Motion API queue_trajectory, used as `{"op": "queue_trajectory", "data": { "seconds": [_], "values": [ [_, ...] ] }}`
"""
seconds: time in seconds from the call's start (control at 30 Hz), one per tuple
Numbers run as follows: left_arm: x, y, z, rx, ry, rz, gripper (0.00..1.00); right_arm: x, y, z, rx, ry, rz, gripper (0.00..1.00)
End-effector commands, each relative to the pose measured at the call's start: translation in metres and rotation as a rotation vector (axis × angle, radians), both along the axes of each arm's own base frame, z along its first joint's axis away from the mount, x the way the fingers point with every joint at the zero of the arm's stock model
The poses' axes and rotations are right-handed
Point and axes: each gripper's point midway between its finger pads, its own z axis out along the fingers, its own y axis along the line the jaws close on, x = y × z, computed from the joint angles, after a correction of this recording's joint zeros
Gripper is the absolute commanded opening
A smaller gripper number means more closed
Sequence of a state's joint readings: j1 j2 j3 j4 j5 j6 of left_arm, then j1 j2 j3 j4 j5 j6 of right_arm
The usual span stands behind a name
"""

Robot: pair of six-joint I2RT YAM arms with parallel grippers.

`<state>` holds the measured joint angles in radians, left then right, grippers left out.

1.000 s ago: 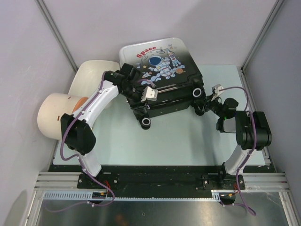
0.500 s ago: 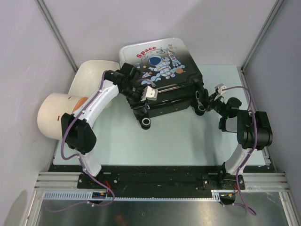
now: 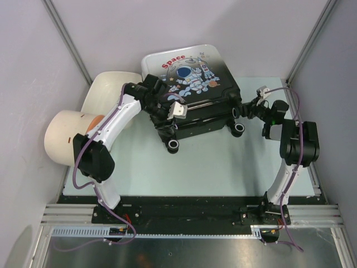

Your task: Open, take out, and arrange the luggage

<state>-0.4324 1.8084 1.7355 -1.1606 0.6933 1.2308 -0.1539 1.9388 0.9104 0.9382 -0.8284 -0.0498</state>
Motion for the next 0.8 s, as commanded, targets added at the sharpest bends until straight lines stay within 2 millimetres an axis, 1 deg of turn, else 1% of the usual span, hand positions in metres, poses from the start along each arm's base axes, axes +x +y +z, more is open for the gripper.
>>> {"op": "queue_trajectory", "data": {
  "seconds": [0.0, 0.03, 0.07, 0.1, 0.13, 0.17, 0.2, 0.23, 0.27, 0.3, 0.33, 0.37, 0.4, 0.43, 0.47, 0.5, 0.53, 0.57, 0.6, 0.63, 0.67, 0.7, 0.73, 0.77],
  "values": [
    [0.118, 0.102, -0.075, 0.276, -0.168, 0.34, 0.51, 0.05, -0.04, 0.047, -0.049, -0.188, -0.118, 0.0],
    [0.116, 0.099, -0.074, 0.267, -0.166, 0.332, 0.51, 0.056, -0.04, 0.052, -0.038, -0.196, -0.113, 0.0],
    [0.117, 0.097, -0.072, 0.255, -0.17, 0.329, 0.51, 0.061, -0.039, 0.046, -0.029, -0.187, -0.105, 0.0],
    [0.116, 0.093, -0.069, 0.235, -0.167, 0.322, 0.51, 0.063, -0.032, 0.045, -0.02, -0.188, -0.082, 0.0],
    [0.115, 0.091, -0.068, 0.228, -0.167, 0.319, 0.51, 0.069, -0.028, 0.051, -0.019, -0.205, -0.07, 0.0],
    [0.114, 0.088, -0.066, 0.219, -0.168, 0.314, 0.51, 0.073, -0.024, 0.041, -0.017, -0.196, -0.056, 0.0],
    [0.114, 0.085, -0.064, 0.207, -0.17, 0.303, 0.51, 0.075, -0.014, 0.041, -0.014, -0.201, -0.033, 0.0],
    [0.112, 0.082, -0.063, 0.199, -0.169, 0.297, 0.51, 0.083, -0.008, 0.046, -0.008, -0.219, -0.021, 0.0],
    [0.112, 0.079, -0.061, 0.188, -0.173, 0.289, 0.51, 0.087, -0.002, 0.037, -0.003, -0.207, -0.008, 0.0],
    [0.111, 0.077, -0.059, 0.18, -0.171, 0.285, 0.51, 0.091, 0.002, 0.036, 0.0, -0.211, 0.003, 0.0],
    [0.109, 0.073, -0.057, 0.163, -0.168, 0.278, 0.52, 0.094, 0.013, 0.036, 0.004, -0.219, 0.023, 0.0],
    [0.106, 0.069, -0.055, 0.157, -0.166, 0.271, 0.52, 0.101, 0.017, 0.045, 0.002, -0.253, 0.026, 0.0],
    [0.103, 0.065, -0.054, 0.15, -0.165, 0.264, 0.52, 0.105, 0.02, 0.034, 0.004, -0.239, 0.029, 0.0],
    [0.1, 0.061, -0.052, 0.14, -0.163, 0.252, 0.53, 0.109, 0.027, 0.033, 0.008, -0.242, 0.035, 0.0],
    [0.095, 0.054, -0.046, 0.129, -0.175, 0.233, 0.53, 0.116, 0.029, 0.041, 0.025, -0.255, 0.034, 0.0],
    [0.09, 0.051, -0.049, 0.128, -0.17, 0.218, 0.53, 0.121, 0.031, 0.029, 0.029, -0.239, 0.034, 0.0],
    [0.087, 0.047, -0.047, 0.124, -0.171, 0.208, 0.53, 0.126, 0.033, 0.027, 0.031, -0.243, 0.035, 0.0],
    [0.081, 0.039, -0.044, 0.11, -0.172, 0.188, 0.54, 0.13, 0.037, 0.026, 0.033, -0.245, 0.035, 0.0],
    [0.076, 0.036, -0.044, 0.106, -0.163, 0.184, 0.54, 0.139, 0.039, 0.039, 0.034, -0.28, 0.036, 0.0],
    [0.074, 0.033, -0.042, 0.098, -0.162, 0.179, 0.55, 0.144, 0.041, 0.025, 0.04, -0.254, 0.036, 0.0],
    [0.069, 0.026, -0.041, 0.087, -0.155, 0.167, 0.55, 0.148, 0.047, 0.025, 0.045, -0.257, 0.041, 0.0],
    [0.067, 0.023, -0.036, 0.073, -0.148, 0.176, 0.56, 0.156, 0.05, 0.038, 0.047, -0.292, 0.044, 0.0],
    [0.063, 0.019, -0.034, 0.058, -0.131, 0.178, 0.57, 0.16, 0.053, 0.031, 0.049, -0.285, 0.043, 0.0],
    [0.058, 0.012, -0.032, 0.04, -0.113, 0.177, 0.61, 0.164, 0.055, 0.033, 0.05, -0.294, 0.041, 0.0]
  ]
}}
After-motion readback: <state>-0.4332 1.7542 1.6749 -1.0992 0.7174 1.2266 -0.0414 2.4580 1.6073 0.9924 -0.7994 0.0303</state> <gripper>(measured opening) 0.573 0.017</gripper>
